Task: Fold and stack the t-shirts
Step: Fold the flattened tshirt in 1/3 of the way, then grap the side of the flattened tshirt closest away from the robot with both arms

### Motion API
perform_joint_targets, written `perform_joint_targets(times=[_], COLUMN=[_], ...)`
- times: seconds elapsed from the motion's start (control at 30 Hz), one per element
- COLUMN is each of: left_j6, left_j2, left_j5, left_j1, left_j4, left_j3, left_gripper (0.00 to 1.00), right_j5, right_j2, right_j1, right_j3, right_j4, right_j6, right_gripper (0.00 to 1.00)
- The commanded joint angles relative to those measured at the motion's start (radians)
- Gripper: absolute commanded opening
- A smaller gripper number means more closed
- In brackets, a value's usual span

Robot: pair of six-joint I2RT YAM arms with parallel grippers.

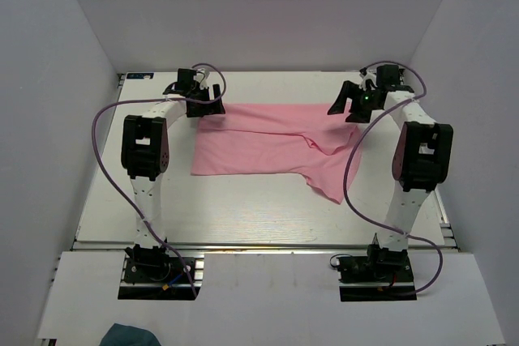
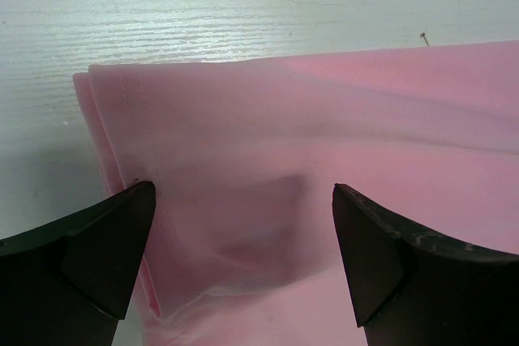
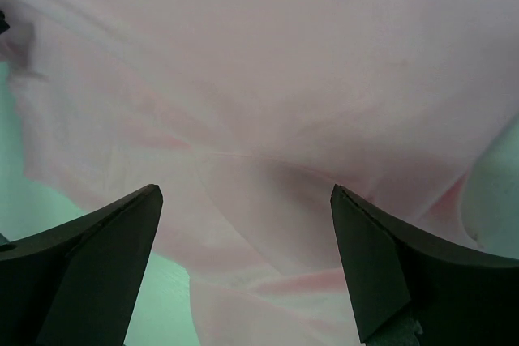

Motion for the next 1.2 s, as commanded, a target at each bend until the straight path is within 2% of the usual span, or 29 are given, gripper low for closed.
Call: perform_joint_targets(times=[0.0, 0.1, 0.27, 0.47, 0.73, 0.83, 0.87, 0.9, 0.97, 1.0, 1.03, 1.1, 1.17], left_j6=[-0.021, -0.021, -0.021, -0.030, 0.028, 0.025, 0.007, -0.018, -0.131, -0.179, -0.220, -0.274, -0.311], left_j2=[-0.036, -0.026, 0.037, 0.051, -0.162, -0.274, -0.309, -0.391, -0.478, -0.514, -0.576, -0.617, -0.657], left_j5=[0.049, 0.036, 0.022, 0.037, -0.064, -0.163, -0.185, -0.241, -0.318, -0.396, -0.409, -0.487, -0.487], left_j1=[0.003, 0.012, 0.021, 0.021, 0.010, 0.000, 0.000, 0.000, -0.010, -0.010, -0.022, -0.053, -0.077], left_j4=[-0.048, -0.034, -0.083, -0.112, -0.126, -0.204, -0.221, -0.232, -0.255, -0.276, -0.299, -0.331, -0.370], left_j3=[-0.007, -0.041, -0.004, 0.045, 0.066, 0.002, -0.030, -0.120, -0.276, -0.321, -0.366, -0.470, -0.534], left_gripper=[1.00, 1.00, 1.00, 1.00, 1.00, 1.00, 1.00, 1.00, 1.00, 1.00, 1.00, 1.00, 1.00], right_j5=[-0.030, -0.023, -0.026, -0.040, 0.107, 0.190, 0.242, 0.301, 0.386, 0.429, 0.469, 0.488, 0.482], right_j2=[0.062, 0.141, 0.259, 0.285, -0.060, -0.270, -0.313, -0.435, -0.508, -0.587, -0.612, -0.667, -0.709], right_j1=[-0.013, -0.025, -0.033, -0.025, 0.016, 0.047, 0.094, 0.103, 0.148, 0.156, 0.175, 0.205, 0.241], right_j3=[-0.025, -0.016, 0.022, 0.117, 0.050, -0.140, -0.189, -0.348, -0.438, -0.540, -0.565, -0.660, -0.718], right_j4=[0.029, 0.019, 0.046, 0.065, 0.068, 0.056, 0.065, 0.100, 0.111, 0.109, 0.097, 0.068, 0.051], right_j6=[0.035, 0.038, 0.027, -0.011, -0.111, -0.112, -0.103, -0.096, -0.065, -0.050, -0.039, -0.019, -0.013], right_gripper=[0.90, 0.90, 0.90, 0.90, 0.90, 0.90, 0.90, 0.90, 0.90, 0.90, 0.90, 0.90, 0.90])
